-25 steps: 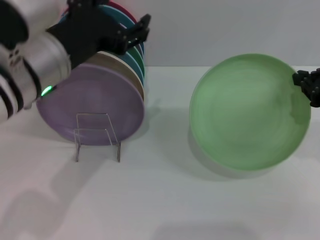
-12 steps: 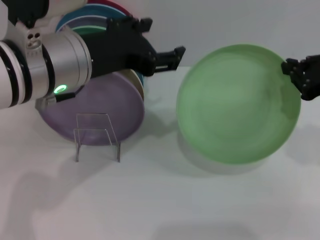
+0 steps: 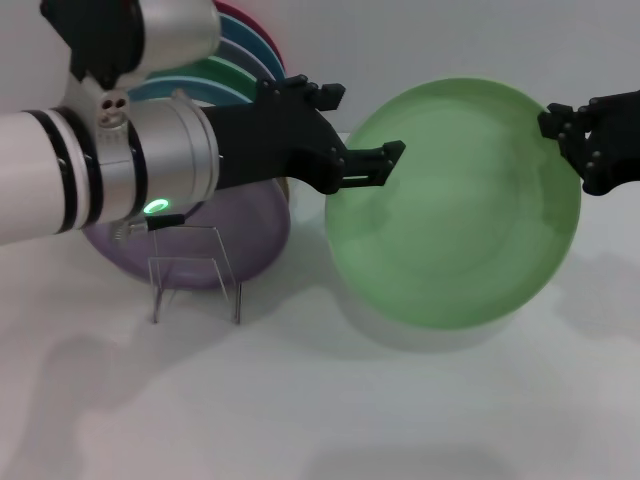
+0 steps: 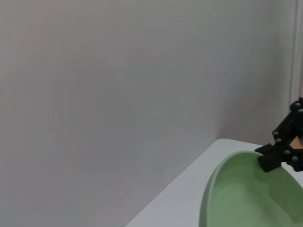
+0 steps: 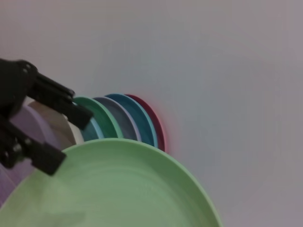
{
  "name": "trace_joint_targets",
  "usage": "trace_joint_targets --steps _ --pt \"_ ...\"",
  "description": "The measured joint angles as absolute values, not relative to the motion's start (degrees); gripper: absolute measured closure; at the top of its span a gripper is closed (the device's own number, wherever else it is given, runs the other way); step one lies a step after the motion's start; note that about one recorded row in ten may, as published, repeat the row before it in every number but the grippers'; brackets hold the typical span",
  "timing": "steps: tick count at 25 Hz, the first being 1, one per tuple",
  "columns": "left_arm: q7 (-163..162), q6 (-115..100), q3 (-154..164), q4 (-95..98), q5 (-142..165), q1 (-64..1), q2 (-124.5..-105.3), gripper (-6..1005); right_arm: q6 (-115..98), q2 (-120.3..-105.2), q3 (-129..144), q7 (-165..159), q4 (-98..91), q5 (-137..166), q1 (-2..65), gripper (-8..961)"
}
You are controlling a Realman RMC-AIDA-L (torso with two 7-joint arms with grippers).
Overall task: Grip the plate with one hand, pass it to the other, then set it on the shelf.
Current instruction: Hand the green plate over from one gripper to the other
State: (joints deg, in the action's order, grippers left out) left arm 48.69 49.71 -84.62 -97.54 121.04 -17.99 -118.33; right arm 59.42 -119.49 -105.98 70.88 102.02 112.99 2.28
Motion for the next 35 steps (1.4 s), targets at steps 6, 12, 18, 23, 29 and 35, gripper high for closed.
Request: trace_joint_targets --steps 6,12,18,23,29,35 --pt "49.01 48.60 -83.97 -95.86 120.95 -18.96 -118.35 292 59.63 -119.46 -105.34 70.89 102.13 112.95 2.29 867" --pt "50.04 48.41 -83.91 -94.80 120.80 -19.72 -118.35 322 59.80 -119.43 -104.95 70.75 102.01 112.93 2.29 860" --pt "52.54 48.89 -83.03 -94.38 120.77 -20.32 -118.37 522 59.99 -119.36 -104.82 70.55 101.98 112.93 2.28 853" --pt "52.99 48.27 -82.69 -93.78 120.78 -20.87 -118.42 653 60.30 -119.35 -104.77 70.55 102.06 112.86 2.20 847" --pt "53.59 44.40 -80.76 -93.59 121.25 -20.58 -118.43 780 60.84 -119.36 -104.75 70.69 102.16 112.40 2.11 840" --pt "55.52 38.80 -78.48 -94.24 121.23 -18.73 -118.41 911 62.20 -119.40 -104.77 70.69 101.53 110.97 1.84 833"
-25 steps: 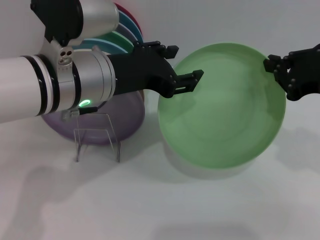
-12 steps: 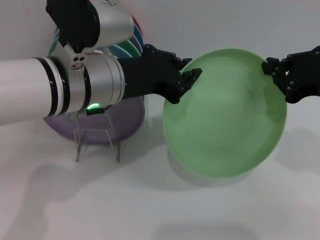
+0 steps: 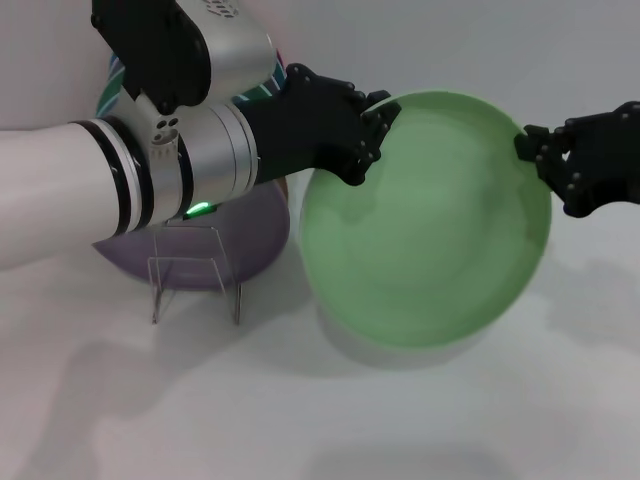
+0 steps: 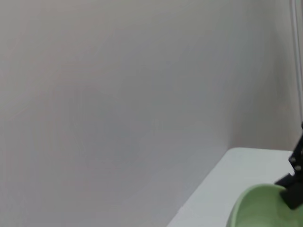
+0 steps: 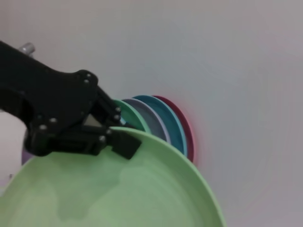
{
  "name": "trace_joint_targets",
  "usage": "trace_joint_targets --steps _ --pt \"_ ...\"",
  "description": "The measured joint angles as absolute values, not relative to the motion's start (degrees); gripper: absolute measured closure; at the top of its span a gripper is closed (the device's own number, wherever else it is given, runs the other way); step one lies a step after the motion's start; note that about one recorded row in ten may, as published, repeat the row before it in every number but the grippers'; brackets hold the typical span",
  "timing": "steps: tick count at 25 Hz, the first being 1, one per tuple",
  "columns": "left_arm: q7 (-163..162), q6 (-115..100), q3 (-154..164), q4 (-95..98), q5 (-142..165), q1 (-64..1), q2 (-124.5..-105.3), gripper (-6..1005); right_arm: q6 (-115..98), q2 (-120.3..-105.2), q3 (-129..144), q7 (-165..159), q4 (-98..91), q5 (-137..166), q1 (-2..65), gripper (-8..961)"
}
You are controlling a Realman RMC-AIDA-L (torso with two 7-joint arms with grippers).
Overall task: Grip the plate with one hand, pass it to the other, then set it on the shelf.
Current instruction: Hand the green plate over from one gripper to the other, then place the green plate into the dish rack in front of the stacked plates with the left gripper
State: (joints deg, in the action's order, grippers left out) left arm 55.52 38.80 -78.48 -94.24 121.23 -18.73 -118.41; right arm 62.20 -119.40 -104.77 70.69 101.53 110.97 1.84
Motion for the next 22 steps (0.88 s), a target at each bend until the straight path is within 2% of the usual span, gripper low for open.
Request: trace_joint_targets --steps 8,13,17,20,22 --pt "57.00 36.62 -78.08 -95.10 120.77 -18.23 -118.40 937 62.19 -119.54 -108.51 71.43 96.62 102.08 0.80 823" --pt "59.19 34.88 -77.49 -96.41 120.68 -16.93 -118.35 938 64.50 -119.59 -116.68 74.71 89.06 92.12 0.24 607" --pt "67.63 25.70 -72.99 -98.63 120.62 -13.24 -118.22 939 68.94 -119.50 -125.32 78.10 80.67 84.11 0.60 521" --pt "78.94 8.12 -64.10 -99.45 121.01 -9.44 -118.06 939 74.26 -119.33 -133.31 79.41 73.79 81.65 2.44 457" --pt "80.23 4.61 -62.30 -99.20 121.35 -9.12 -118.05 939 75.16 -119.32 -134.59 79.55 72.67 81.61 2.84 414"
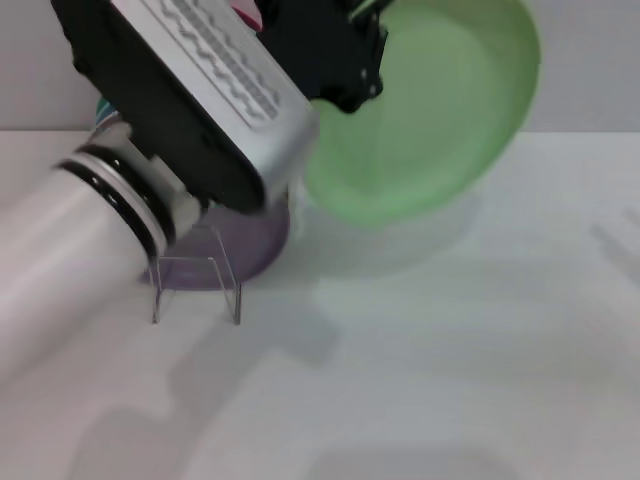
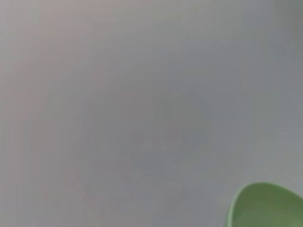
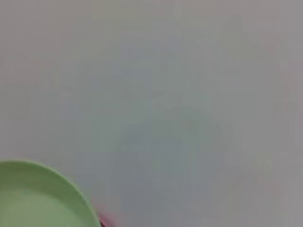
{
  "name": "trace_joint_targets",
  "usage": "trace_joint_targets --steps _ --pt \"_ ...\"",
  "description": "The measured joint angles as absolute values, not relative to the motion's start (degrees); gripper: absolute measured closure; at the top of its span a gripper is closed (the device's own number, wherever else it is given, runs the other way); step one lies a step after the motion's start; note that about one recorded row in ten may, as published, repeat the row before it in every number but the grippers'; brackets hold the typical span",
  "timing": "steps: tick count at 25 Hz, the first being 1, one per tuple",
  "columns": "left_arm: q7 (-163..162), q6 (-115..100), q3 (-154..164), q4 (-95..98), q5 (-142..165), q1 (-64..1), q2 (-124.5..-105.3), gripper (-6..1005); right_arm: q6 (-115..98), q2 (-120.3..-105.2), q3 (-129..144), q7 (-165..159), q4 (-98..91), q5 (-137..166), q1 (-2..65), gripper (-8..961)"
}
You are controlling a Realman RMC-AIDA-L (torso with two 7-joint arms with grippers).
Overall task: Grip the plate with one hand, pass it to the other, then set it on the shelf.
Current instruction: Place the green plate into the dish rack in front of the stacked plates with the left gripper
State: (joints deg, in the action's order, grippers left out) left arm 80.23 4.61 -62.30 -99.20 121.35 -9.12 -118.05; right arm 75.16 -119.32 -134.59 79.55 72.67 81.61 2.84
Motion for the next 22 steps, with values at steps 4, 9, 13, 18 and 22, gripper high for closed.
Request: trace_joint_targets --steps 4,9,13,18,22 --pt "80.05 -15.25 -53.27 -95.22 128.55 -8.99 -117.34 939 76.94 -119.23 -136.46 81.11 70.00 81.53 3.18 342" --pt "71.12 -26.22 -48.16 -91.91 139.93 -9.29 -115.38 940 77.12 -119.20 -136.87 81.42 68.90 81.53 3.23 298" --pt "43.64 -44.74 -48.29 -82.46 163.17 -8.46 -112.64 940 77.72 -119.18 -137.25 81.76 68.55 81.83 3.37 298" --pt "32.59 -58.29 -51.94 -70.43 165.57 -9.61 -112.19 939 79.89 -119.18 -137.30 84.34 67.24 81.94 3.45 298" --pt "26.53 -68.98 -54.17 -58.58 165.61 -13.26 -111.51 939 80.93 -119.18 -137.30 85.49 66.01 81.97 3.57 298"
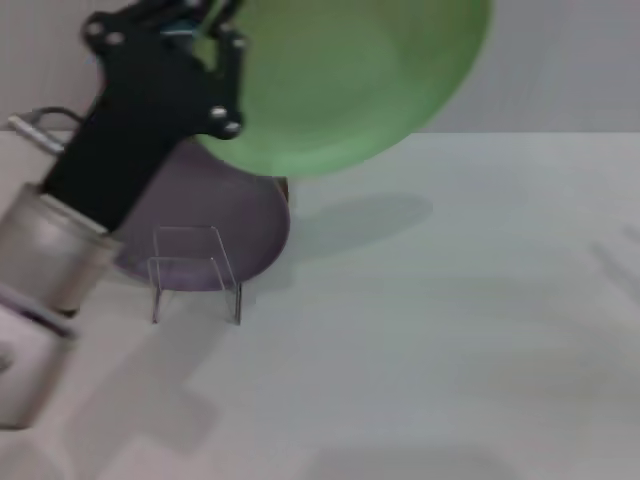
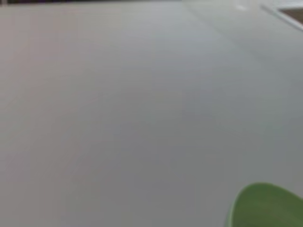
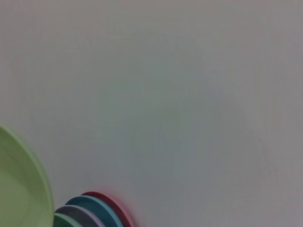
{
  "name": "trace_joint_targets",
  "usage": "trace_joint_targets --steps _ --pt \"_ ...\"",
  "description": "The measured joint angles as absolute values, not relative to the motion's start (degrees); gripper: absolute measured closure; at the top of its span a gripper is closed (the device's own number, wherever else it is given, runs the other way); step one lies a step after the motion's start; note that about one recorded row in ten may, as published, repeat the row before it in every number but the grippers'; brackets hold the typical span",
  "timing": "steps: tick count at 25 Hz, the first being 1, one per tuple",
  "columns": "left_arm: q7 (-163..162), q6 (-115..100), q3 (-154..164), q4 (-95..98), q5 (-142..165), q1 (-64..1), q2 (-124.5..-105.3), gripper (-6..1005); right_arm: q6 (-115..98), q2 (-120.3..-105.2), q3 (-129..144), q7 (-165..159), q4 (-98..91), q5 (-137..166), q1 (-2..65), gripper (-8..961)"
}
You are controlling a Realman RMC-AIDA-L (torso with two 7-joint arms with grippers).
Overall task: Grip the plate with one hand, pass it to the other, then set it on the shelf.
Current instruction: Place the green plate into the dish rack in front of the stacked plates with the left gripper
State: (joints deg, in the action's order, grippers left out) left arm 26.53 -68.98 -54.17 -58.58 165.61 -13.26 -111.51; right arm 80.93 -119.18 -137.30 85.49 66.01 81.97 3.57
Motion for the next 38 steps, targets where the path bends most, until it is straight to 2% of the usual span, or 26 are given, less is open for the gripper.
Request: trace_joint_targets --steps 3,6,12,22,38 --pt "23.46 -77.86 -54.86 -49.42 165.61 -16.87 -111.04 940 81.38 -119.15 -137.26 85.76 65.22 82.02 3.59 298" --pt "11.38 -92.70 -58.67 -28.14 165.60 -24.26 -110.86 940 82.29 -119.12 -137.19 85.86 64.86 82.08 3.60 299" --pt "10.19 -95.38 -59.45 -17.96 165.59 -27.57 -110.80 940 83.16 -119.09 -137.01 85.90 64.84 82.09 3.60 299" --pt "9.63 -97.93 -59.00 -11.99 165.49 -27.77 -108.92 941 83.30 -119.09 -136.82 85.94 64.57 82.09 3.82 299" --pt "9.05 -99.60 -56.43 -8.09 165.59 -28.84 -107.75 923 84.84 -119.26 -136.79 86.05 64.18 81.98 4.36 298"
